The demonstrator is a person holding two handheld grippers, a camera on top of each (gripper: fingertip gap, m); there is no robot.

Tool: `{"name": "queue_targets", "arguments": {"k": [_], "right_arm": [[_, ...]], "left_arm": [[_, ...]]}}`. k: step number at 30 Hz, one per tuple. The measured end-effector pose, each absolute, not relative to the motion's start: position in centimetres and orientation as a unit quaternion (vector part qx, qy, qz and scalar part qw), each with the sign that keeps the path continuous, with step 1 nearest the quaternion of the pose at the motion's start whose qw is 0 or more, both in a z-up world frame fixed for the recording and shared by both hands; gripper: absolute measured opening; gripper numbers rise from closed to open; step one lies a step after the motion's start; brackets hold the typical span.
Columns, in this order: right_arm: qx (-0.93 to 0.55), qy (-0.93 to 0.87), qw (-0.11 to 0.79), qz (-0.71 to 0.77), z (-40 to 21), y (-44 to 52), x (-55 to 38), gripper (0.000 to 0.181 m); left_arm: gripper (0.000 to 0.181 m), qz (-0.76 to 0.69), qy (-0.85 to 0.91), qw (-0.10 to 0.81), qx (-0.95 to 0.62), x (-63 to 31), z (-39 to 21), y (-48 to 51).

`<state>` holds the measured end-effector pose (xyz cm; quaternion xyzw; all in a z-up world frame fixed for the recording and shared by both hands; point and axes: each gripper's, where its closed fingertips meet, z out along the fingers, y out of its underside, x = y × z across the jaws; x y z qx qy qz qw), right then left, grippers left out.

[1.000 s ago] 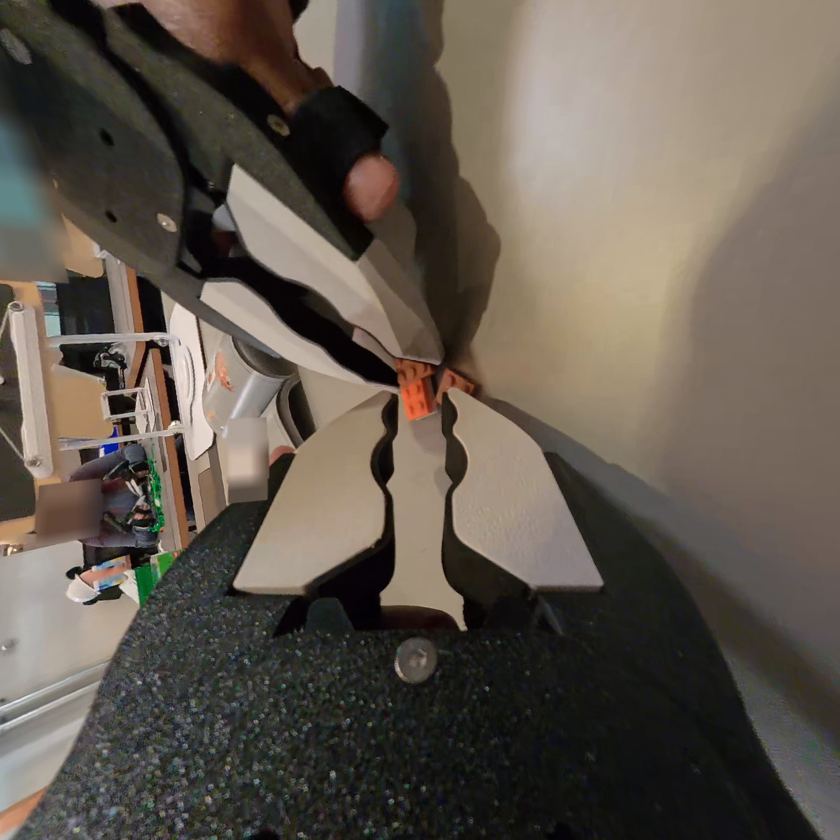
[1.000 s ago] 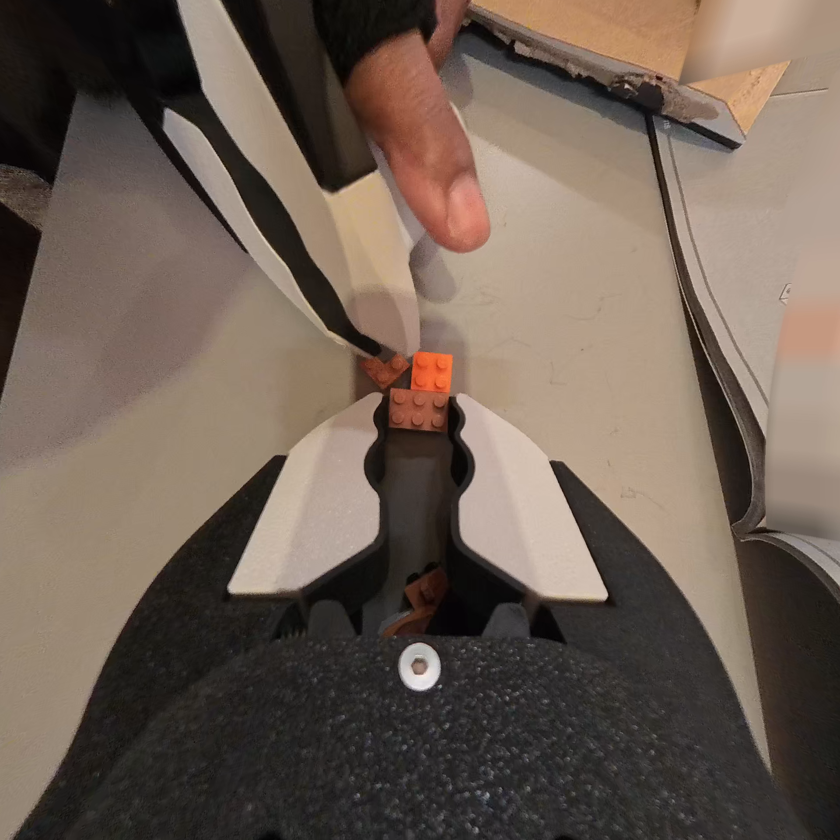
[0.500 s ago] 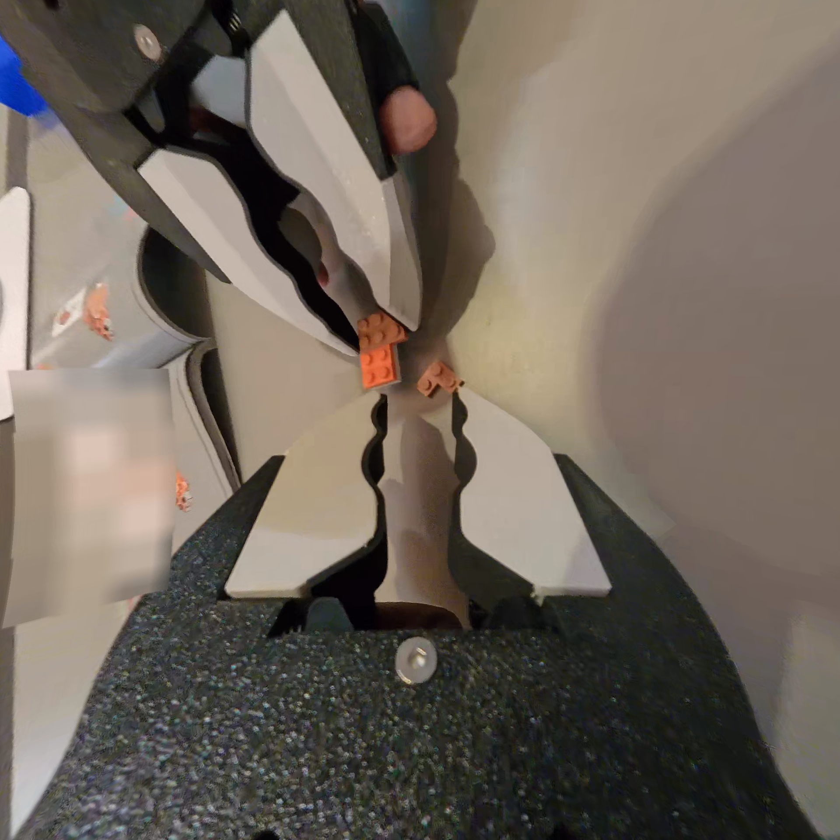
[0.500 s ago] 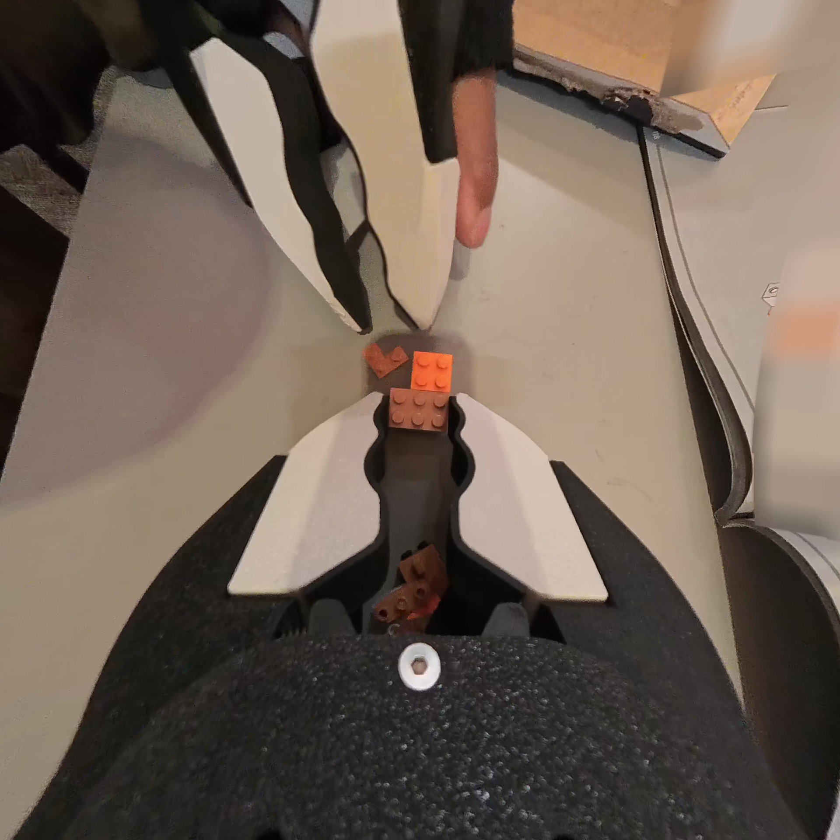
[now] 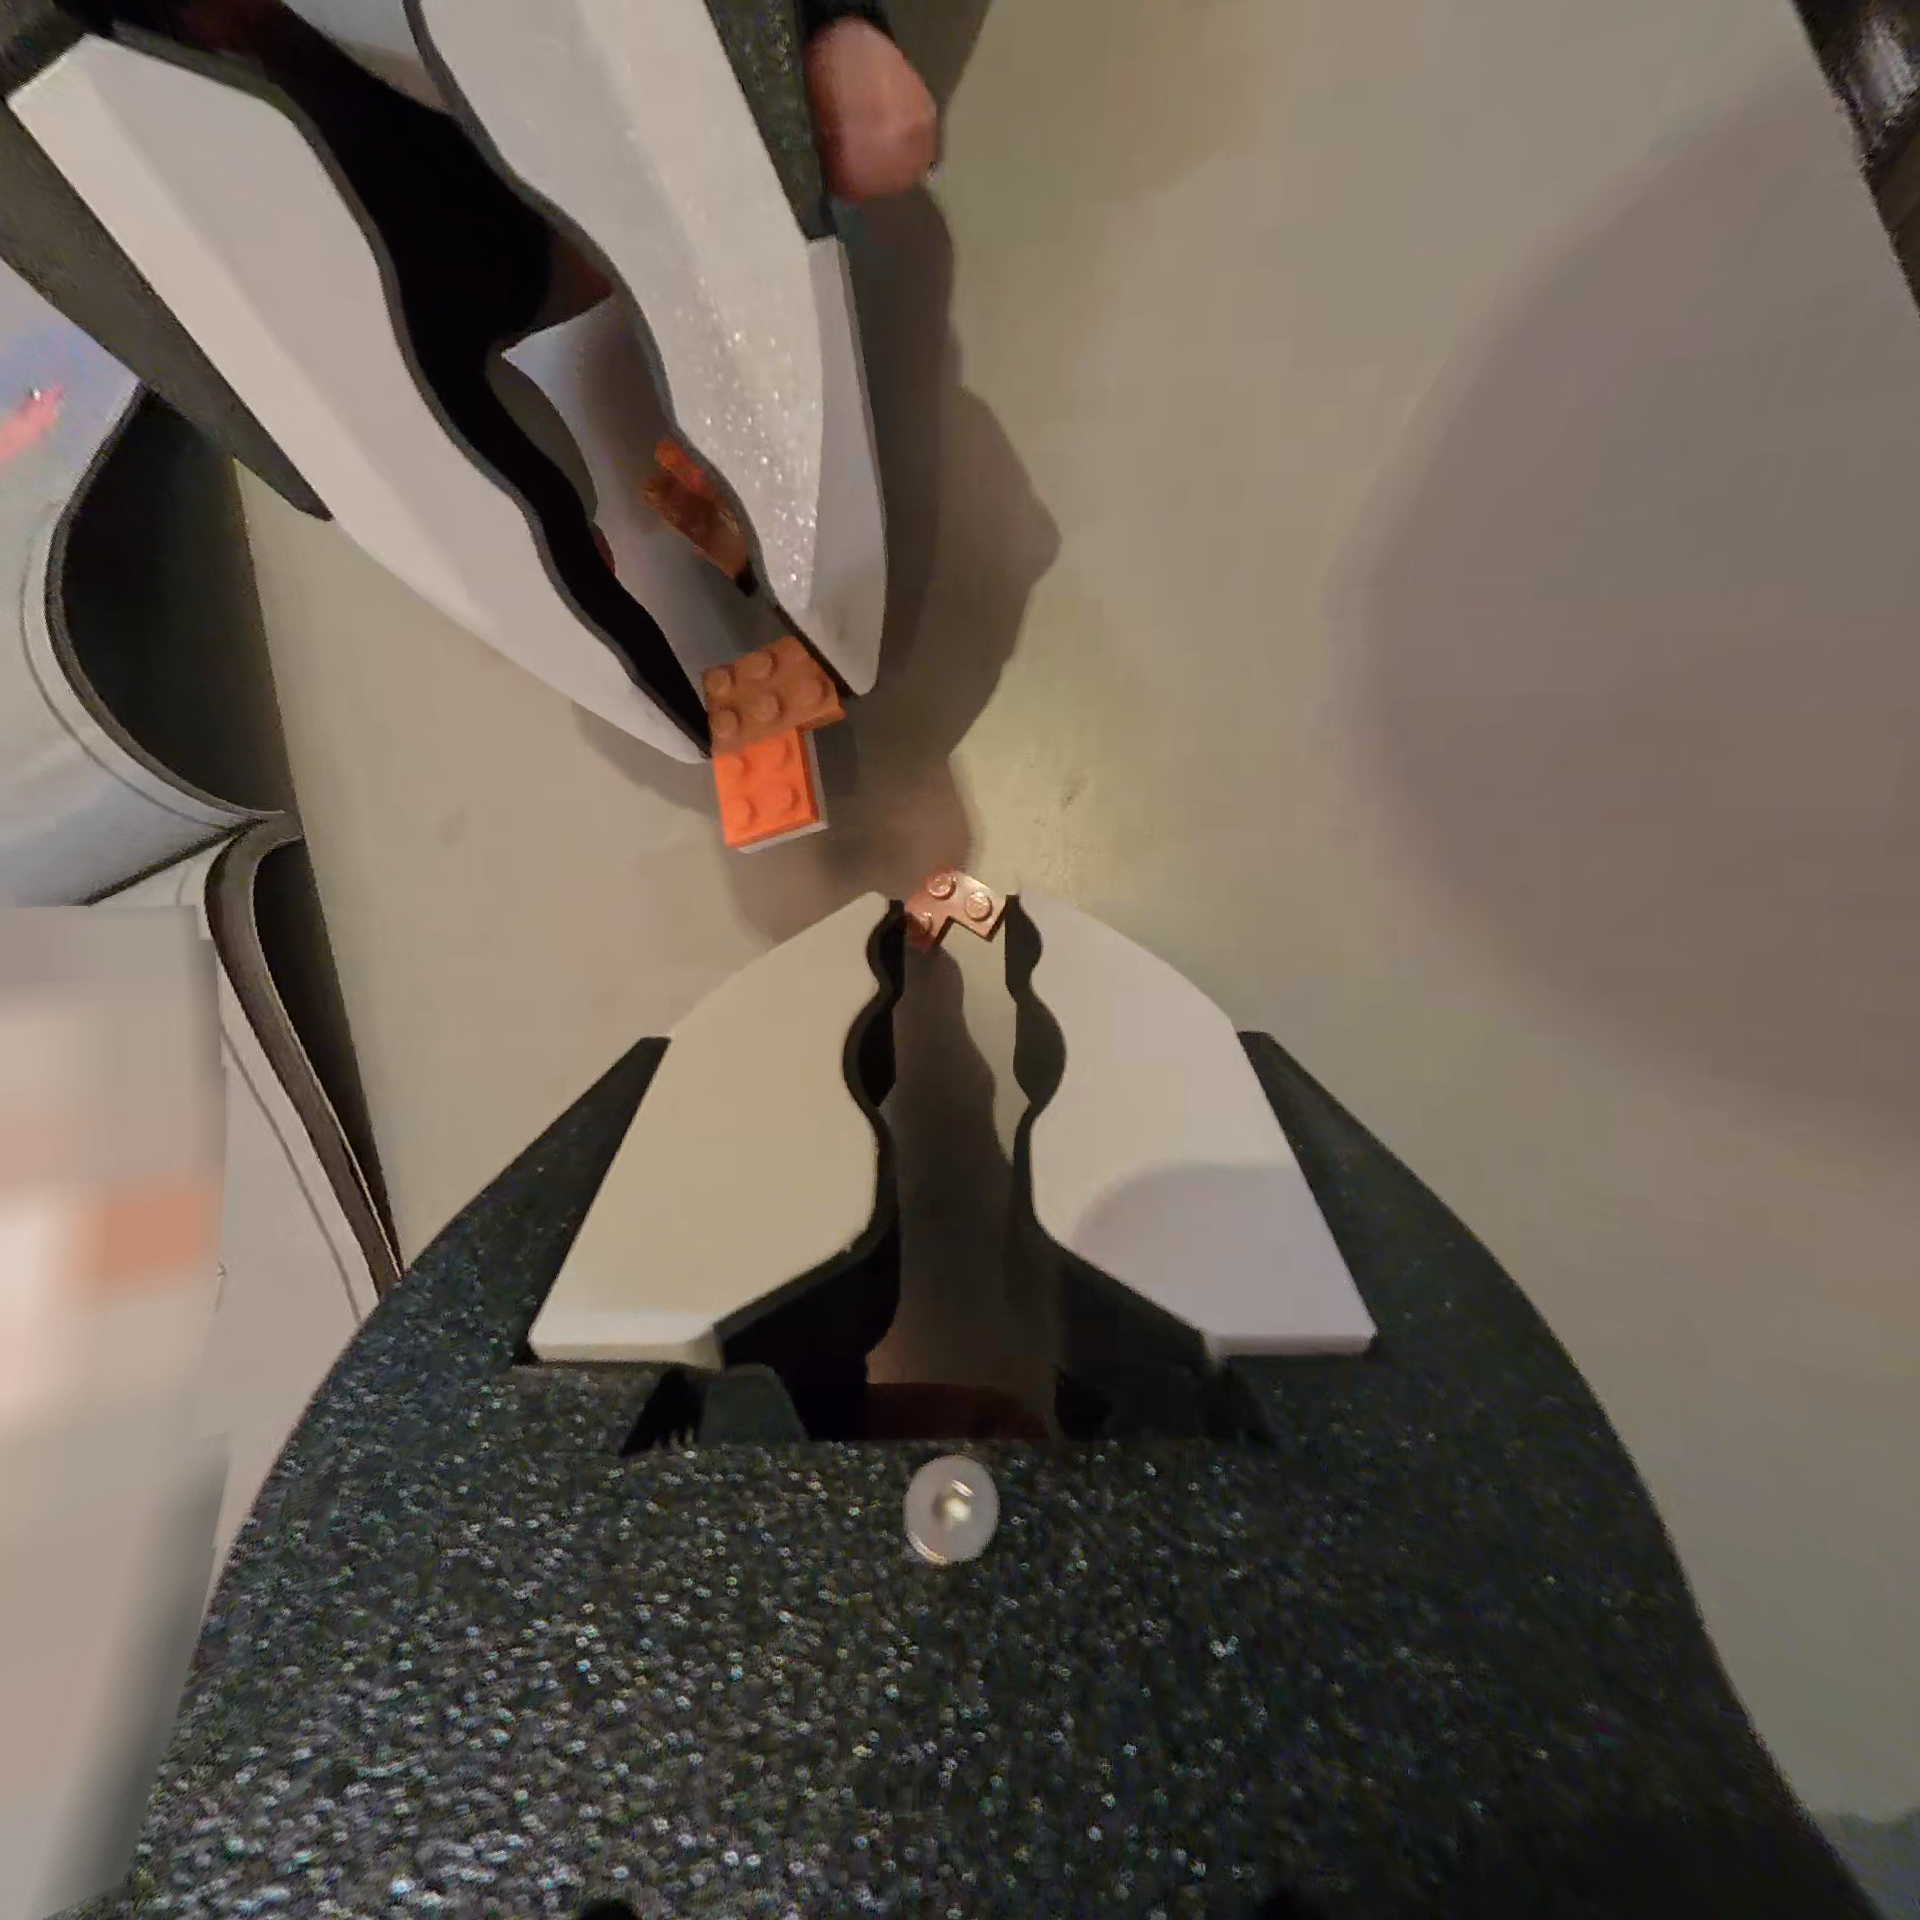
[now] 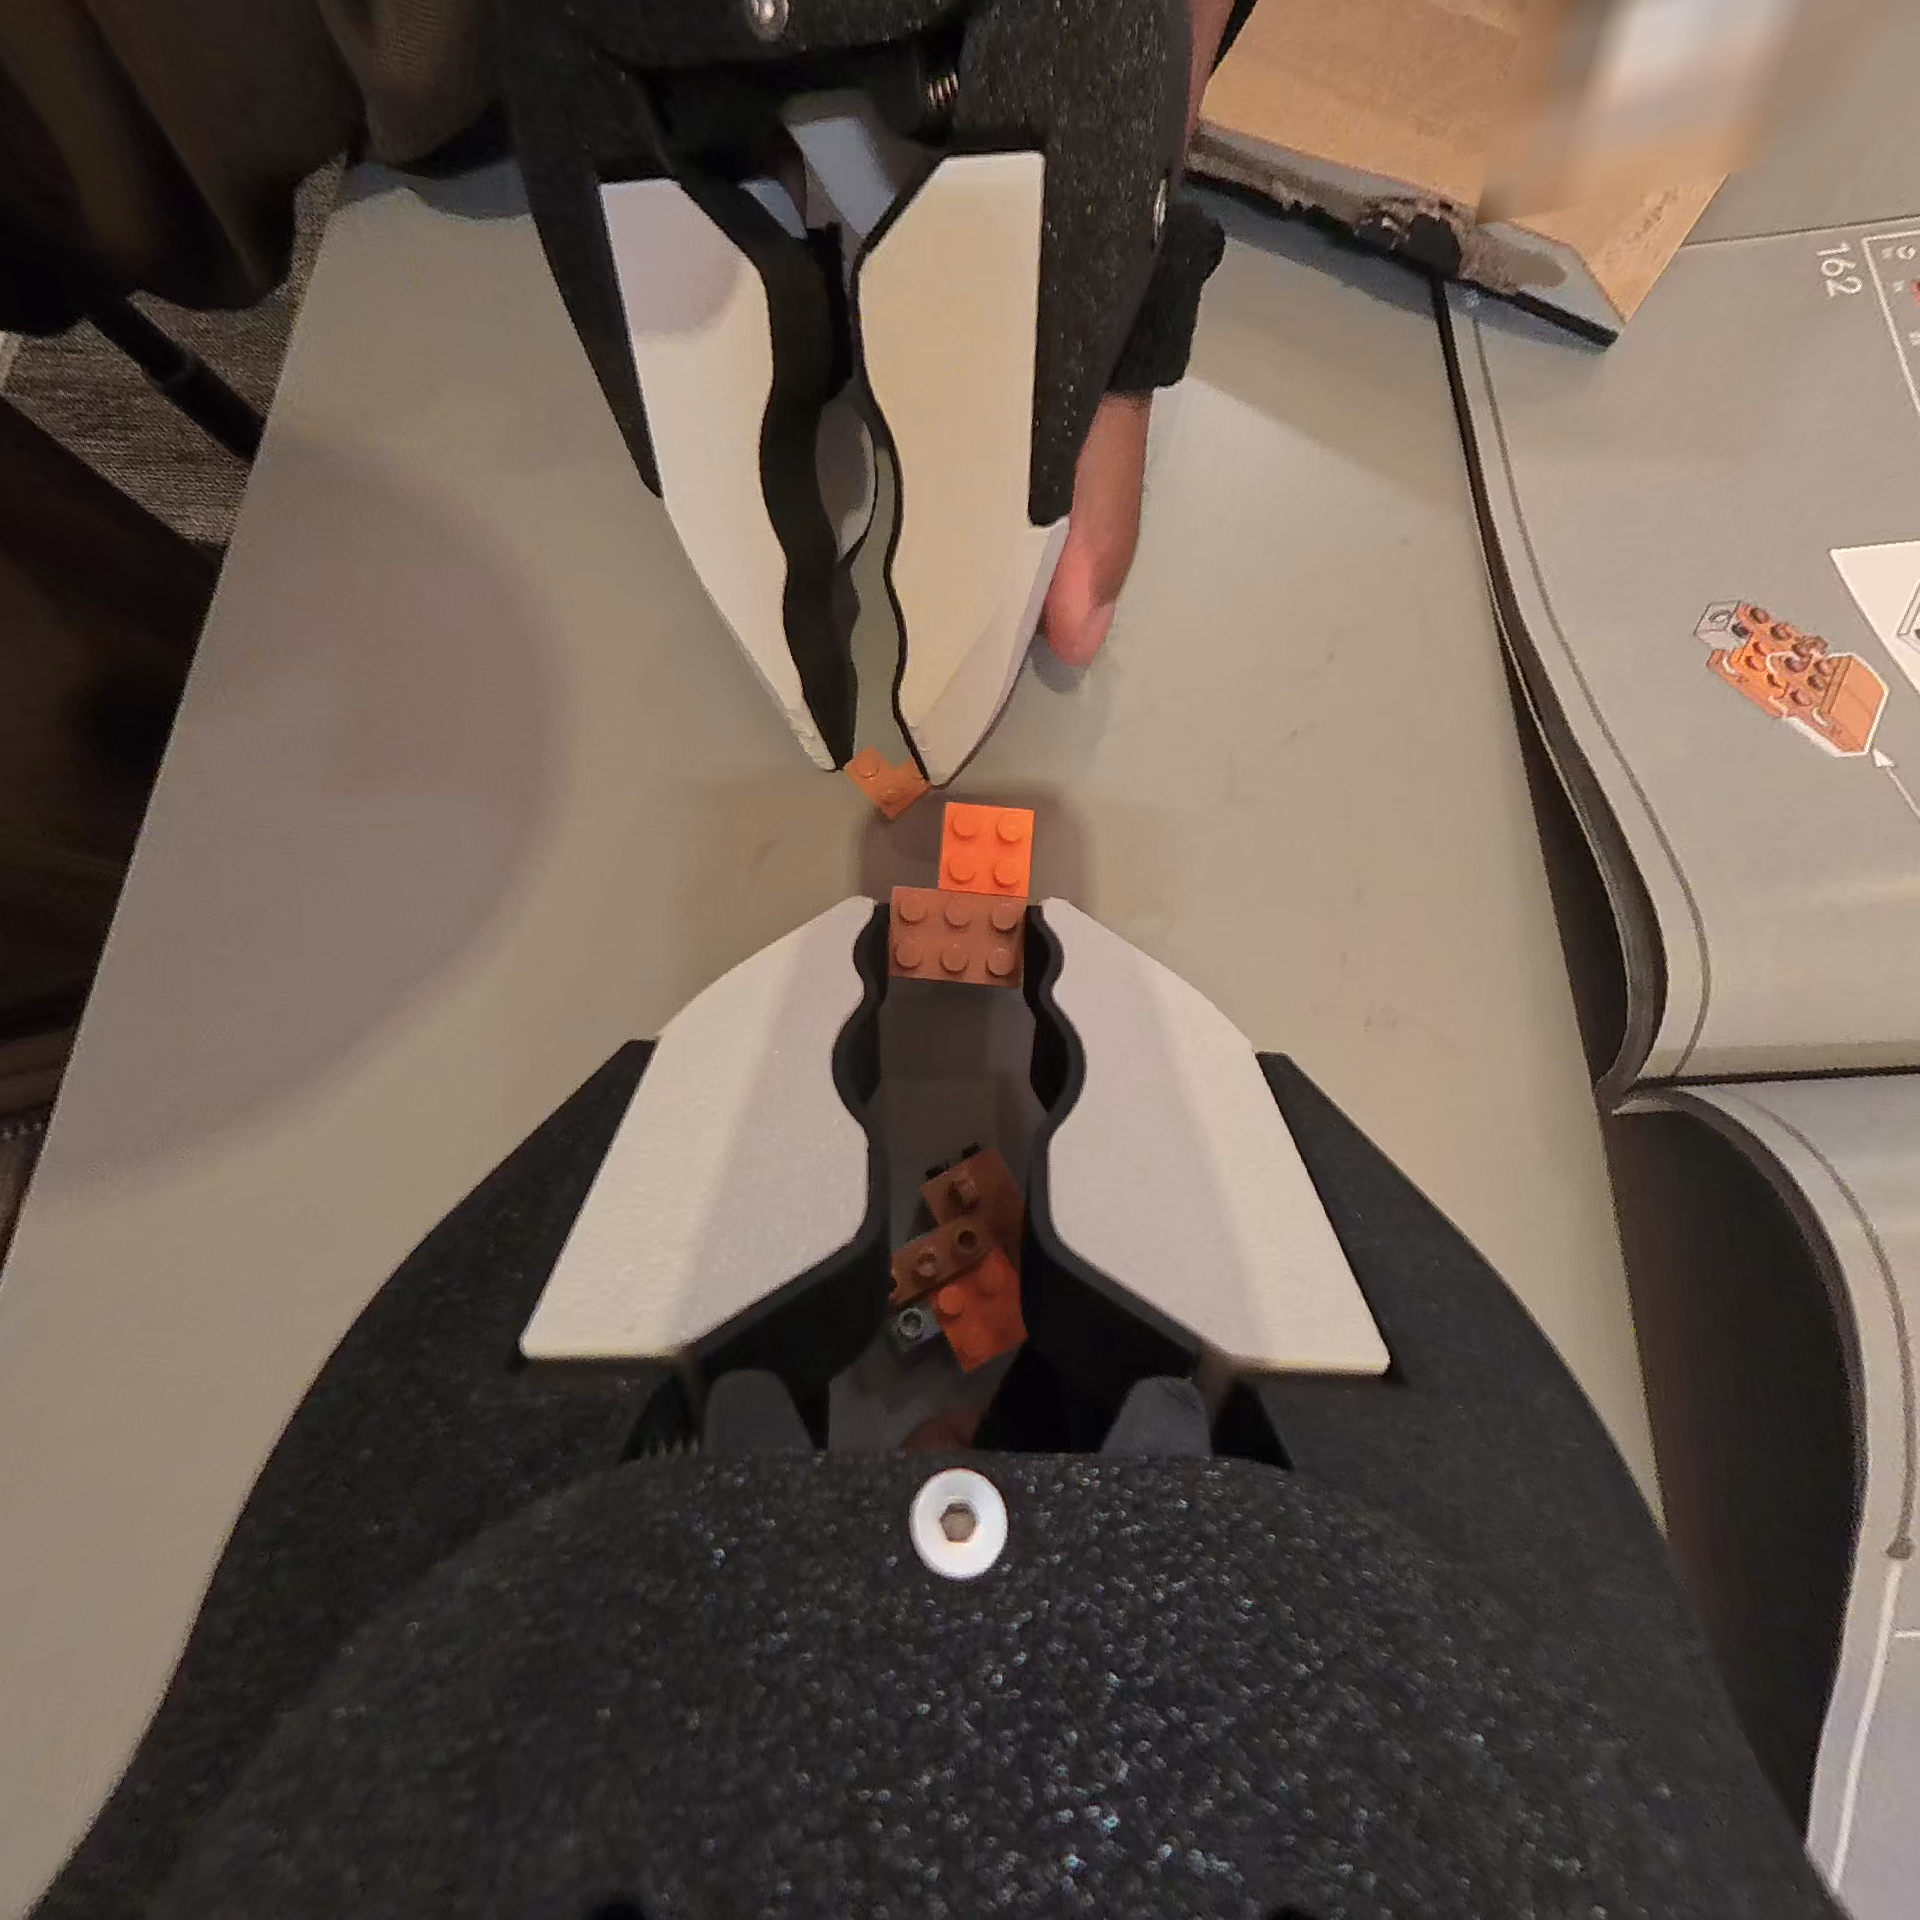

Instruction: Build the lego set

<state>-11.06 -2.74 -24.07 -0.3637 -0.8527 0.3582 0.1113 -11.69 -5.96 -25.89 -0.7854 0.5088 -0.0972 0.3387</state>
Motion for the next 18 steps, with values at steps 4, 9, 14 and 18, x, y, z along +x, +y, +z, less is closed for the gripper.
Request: {"name": "queue_targets", "arguments": {"k": [4,9,14,18], "right_arm": [[-0.370,-0.851,0.117,0.355,-24.2,-2.4,-10.7,0.024],[-0.382,-0.845,0.131,0.350,-24.3,-2.0,-10.1,0.025],[-0.398,-0.835,0.132,0.355,-24.3,-2.2,-9.9,0.024],[-0.401,-0.831,0.135,0.360,-24.2,-2.6,-9.9,0.024]], "left_arm": [[0.018,-0.081,0.499,0.338,-0.794,-11.4,-25.9,-5.8],[0.018,-0.053,0.445,0.366,-0.815,-11.2,-25.3,-5.4],[0.017,-0.021,0.383,0.429,-0.818,-10.7,-22.4,-4.0],[0.017,0.027,0.390,0.411,-0.824,-10.4,-21.8,-3.5]]}}
